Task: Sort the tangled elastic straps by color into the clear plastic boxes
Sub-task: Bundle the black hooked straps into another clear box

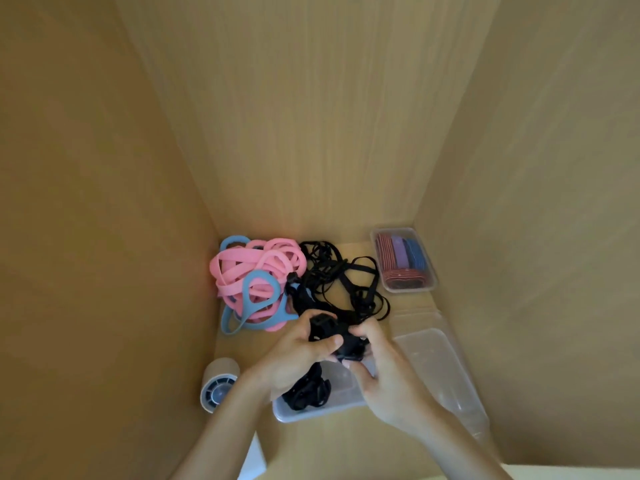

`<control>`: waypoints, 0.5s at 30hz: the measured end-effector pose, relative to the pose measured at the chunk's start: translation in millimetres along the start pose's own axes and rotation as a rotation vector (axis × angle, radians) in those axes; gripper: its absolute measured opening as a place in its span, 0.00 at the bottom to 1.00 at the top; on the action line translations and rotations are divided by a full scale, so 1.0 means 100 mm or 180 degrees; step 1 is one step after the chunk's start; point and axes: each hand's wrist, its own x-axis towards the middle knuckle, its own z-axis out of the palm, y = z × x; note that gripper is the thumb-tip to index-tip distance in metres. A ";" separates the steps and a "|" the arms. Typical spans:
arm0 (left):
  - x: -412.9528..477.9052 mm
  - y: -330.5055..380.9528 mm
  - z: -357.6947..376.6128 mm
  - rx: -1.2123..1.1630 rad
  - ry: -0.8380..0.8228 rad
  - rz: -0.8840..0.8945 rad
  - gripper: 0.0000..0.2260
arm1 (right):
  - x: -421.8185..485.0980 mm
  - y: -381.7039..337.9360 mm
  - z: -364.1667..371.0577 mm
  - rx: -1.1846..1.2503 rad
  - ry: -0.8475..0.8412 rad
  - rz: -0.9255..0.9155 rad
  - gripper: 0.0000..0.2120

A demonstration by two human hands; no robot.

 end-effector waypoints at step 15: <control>-0.22 -0.06 0.06 0.1177 0.0840 0.0486 0.14 | -0.30 -0.04 0.17 -0.0766 0.0708 0.0207 0.11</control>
